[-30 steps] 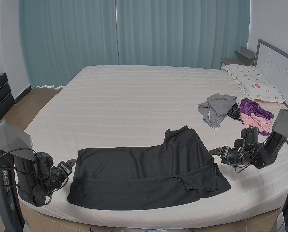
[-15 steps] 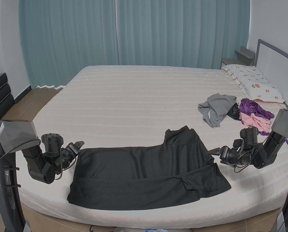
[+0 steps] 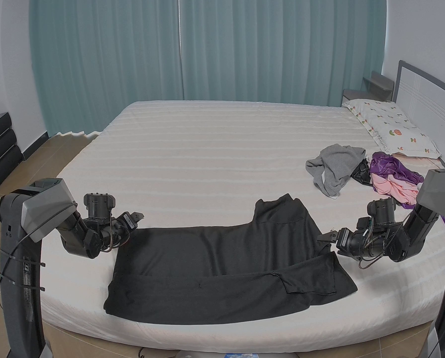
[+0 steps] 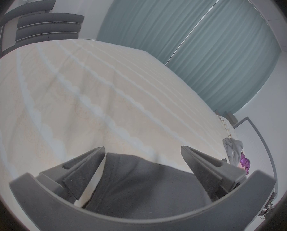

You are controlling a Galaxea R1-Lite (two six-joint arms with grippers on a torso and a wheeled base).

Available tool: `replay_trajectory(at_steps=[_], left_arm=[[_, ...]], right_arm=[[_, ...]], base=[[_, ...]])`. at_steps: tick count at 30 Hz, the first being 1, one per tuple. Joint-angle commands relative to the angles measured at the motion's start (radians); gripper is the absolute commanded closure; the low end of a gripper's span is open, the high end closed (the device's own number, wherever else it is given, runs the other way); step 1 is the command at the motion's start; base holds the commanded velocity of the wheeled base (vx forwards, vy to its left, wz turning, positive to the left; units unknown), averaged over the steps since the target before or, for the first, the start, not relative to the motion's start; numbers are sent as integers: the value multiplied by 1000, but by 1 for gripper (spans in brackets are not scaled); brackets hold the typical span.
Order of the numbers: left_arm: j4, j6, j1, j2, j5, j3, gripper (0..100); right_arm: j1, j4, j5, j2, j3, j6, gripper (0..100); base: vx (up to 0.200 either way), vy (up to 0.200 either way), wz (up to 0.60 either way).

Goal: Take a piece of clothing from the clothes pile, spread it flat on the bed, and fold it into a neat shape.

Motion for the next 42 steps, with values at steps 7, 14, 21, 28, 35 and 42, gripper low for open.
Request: replay_trajectory(at_steps=[7, 14, 21, 28, 35, 42], left_arm=[[3, -20, 3, 3, -1, 49, 100], [-11, -64, 29, 0, 16, 35, 100], [-13, -115, 52, -17, 22, 34, 100], [-14, -115, 51, -12, 19, 34, 100], [-13, -118, 49, -11, 17, 35, 100], [-13, -118, 49, -11, 14, 41, 100]], right_arm=[[7, -3, 0, 12, 0, 0, 0], [7, -3, 0, 10, 0, 0, 0], [7, 0, 0, 10, 0, 0, 0], [7, -7, 1, 7, -2, 1, 0], [18, -6, -9, 6, -49, 27, 0], [71, 122, -81, 72, -292, 54, 0]], base=[[0, 0, 0], [0, 0, 0], [0, 0, 0], [0, 0, 0], [0, 0, 0], [0, 0, 0]])
